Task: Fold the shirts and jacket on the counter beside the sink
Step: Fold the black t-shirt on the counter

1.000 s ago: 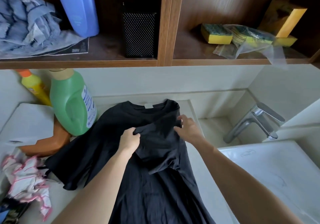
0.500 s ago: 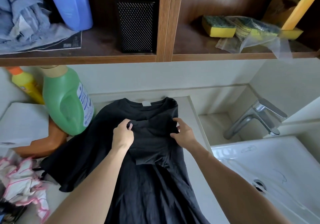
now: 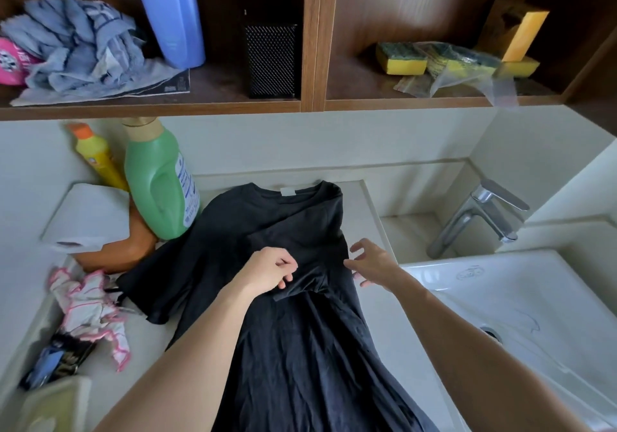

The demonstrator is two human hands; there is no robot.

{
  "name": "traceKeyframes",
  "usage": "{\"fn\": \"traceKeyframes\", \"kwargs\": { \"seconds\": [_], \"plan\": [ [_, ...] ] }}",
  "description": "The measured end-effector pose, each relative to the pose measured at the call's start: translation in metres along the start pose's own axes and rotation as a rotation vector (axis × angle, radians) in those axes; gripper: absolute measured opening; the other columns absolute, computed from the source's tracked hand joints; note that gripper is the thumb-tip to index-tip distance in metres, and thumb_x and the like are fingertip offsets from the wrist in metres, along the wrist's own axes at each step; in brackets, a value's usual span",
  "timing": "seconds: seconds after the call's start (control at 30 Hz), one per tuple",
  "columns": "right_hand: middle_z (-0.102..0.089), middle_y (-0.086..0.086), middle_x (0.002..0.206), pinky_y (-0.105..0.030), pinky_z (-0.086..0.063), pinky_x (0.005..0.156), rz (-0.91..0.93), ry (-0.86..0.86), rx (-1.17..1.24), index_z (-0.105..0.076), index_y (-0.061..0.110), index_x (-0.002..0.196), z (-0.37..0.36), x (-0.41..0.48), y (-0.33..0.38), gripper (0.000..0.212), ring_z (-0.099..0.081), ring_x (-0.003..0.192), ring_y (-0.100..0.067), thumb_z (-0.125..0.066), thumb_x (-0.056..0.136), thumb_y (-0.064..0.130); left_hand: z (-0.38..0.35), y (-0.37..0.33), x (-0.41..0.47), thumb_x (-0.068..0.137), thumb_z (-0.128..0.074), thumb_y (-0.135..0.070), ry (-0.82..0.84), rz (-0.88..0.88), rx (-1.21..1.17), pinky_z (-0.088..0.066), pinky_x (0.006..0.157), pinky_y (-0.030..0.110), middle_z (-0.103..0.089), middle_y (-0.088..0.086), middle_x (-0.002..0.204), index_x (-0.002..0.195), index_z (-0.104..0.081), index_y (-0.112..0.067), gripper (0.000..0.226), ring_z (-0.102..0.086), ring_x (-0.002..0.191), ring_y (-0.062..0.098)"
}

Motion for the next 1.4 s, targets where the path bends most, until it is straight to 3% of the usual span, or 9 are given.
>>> {"fn": "traceKeyframes", "kwargs": {
  "seconds": [0.2, 0.4, 0.5, 0.63, 0.77, 0.93, 1.17, 1.3, 1.4],
  "plan": [
    [-0.067, -0.005, 0.097, -0.032, -0.062, 0.060, 0.007, 0.160, -0.107, -0.054, 0.026, 0.102, -0.012, -0.054, -0.030, 0.033, -0.072, 0.075, -0.016, -0.071, 0.080, 0.044, -0.054, 0.006, -0.048, 0.094, -0.060, -0.028, 0.190, 0.118, -0.156, -0.052, 0.060, 0.023, -0.078, -0.001, 0.086, 0.098, -0.072, -0.017, 0.017, -0.075, 0.076, 0.017],
    [-0.065, -0.003, 0.100, -0.031, -0.063, 0.063, 0.016, 0.187, -0.123, -0.051, 0.025, 0.112, -0.028, -0.096, -0.060, 0.045, -0.070, 0.082, -0.019, -0.072, 0.078, 0.047, -0.098, -0.003, -0.072, 0.098, -0.058, -0.032, 0.184, 0.223, -0.240, -0.041, 0.048, 0.022, -0.077, 0.004, 0.081, 0.103, -0.069, -0.010, 0.026, -0.059, 0.055, 0.011],
    [-0.067, -0.002, 0.095, -0.026, -0.060, 0.062, 0.024, 0.165, -0.110, -0.050, 0.024, 0.115, -0.032, -0.115, -0.070, 0.044, -0.068, 0.076, -0.018, -0.073, 0.082, 0.043, -0.114, -0.006, -0.083, 0.100, -0.057, -0.037, 0.220, 0.294, -0.479, -0.051, 0.058, 0.026, -0.077, 0.009, 0.094, 0.116, -0.061, -0.008, 0.033, -0.074, 0.074, 0.017],
    [-0.066, 0.005, 0.090, -0.020, -0.046, 0.066, 0.023, 0.147, -0.193, -0.052, 0.029, 0.113, -0.030, -0.142, -0.092, 0.042, -0.061, 0.074, -0.009, -0.073, 0.082, 0.047, -0.119, 0.006, -0.088, 0.103, -0.053, -0.033, 0.264, 0.299, -0.715, -0.058, 0.082, 0.035, -0.074, 0.011, 0.110, 0.131, -0.050, -0.011, 0.036, -0.074, 0.097, 0.020],
    [-0.062, 0.007, 0.087, -0.020, -0.041, 0.062, -0.022, 0.056, -0.214, -0.052, 0.033, 0.099, -0.029, -0.174, -0.114, 0.032, -0.056, 0.071, -0.005, -0.075, 0.081, 0.045, -0.121, 0.014, -0.086, 0.103, -0.054, -0.028, 0.281, 0.259, -0.783, -0.058, 0.084, 0.036, -0.072, 0.015, 0.111, 0.144, -0.040, -0.014, 0.046, -0.074, 0.098, 0.021],
    [-0.061, 0.007, 0.085, -0.016, -0.040, 0.058, -0.026, -0.142, -0.223, -0.049, 0.036, 0.091, -0.033, -0.214, -0.128, 0.028, -0.058, 0.076, -0.016, -0.071, 0.079, 0.023, -0.120, 0.026, -0.081, 0.102, -0.055, -0.027, 0.308, 0.210, -0.838, -0.057, 0.088, 0.038, -0.072, 0.018, 0.111, 0.152, -0.031, -0.017, 0.056, -0.074, 0.098, 0.024],
    [-0.051, 0.011, 0.111, -0.024, -0.047, 0.083, 0.197, -0.237, -0.291, -0.062, 0.039, 0.120, -0.064, -0.258, -0.116, 0.047, -0.057, 0.091, -0.012, -0.072, 0.082, 0.013, -0.115, 0.015, -0.077, 0.091, -0.064, -0.054, 0.421, 0.279, -0.810, -0.060, 0.078, 0.034, -0.071, 0.017, 0.112, 0.142, -0.046, -0.015, 0.067, -0.075, 0.094, 0.022],
    [-0.068, 0.004, 0.111, -0.025, -0.055, 0.064, 0.095, -0.049, 0.192, -0.069, 0.039, 0.112, -0.074, -0.275, -0.115, 0.034, -0.069, 0.074, -0.017, -0.078, 0.082, 0.026, -0.116, 0.009, -0.074, 0.087, -0.072, -0.048, 0.372, 0.321, -0.743, -0.061, 0.073, 0.035, -0.073, 0.015, 0.106, 0.114, -0.059, -0.014, 0.046, -0.076, 0.088, 0.022],
    [-0.073, -0.008, 0.091, -0.048, -0.062, 0.067, -0.090, -0.255, 0.346, -0.068, 0.017, 0.103, -0.069, -0.288, -0.137, 0.016, -0.073, 0.076, -0.028, -0.070, 0.088, 0.017, -0.121, 0.006, -0.073, 0.093, -0.070, -0.029, 0.337, 0.297, -0.668, -0.060, 0.076, 0.034, -0.073, 0.013, 0.105, 0.119, -0.061, -0.008, 0.035, -0.075, 0.090, 0.022]
  ]
}}
Point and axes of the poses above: each hand's wrist, its own x-axis towards the middle knuckle, its own z-axis out of the back of the hand, y = z × x, the point moved 2 cm from there along x, towards the middle knuckle
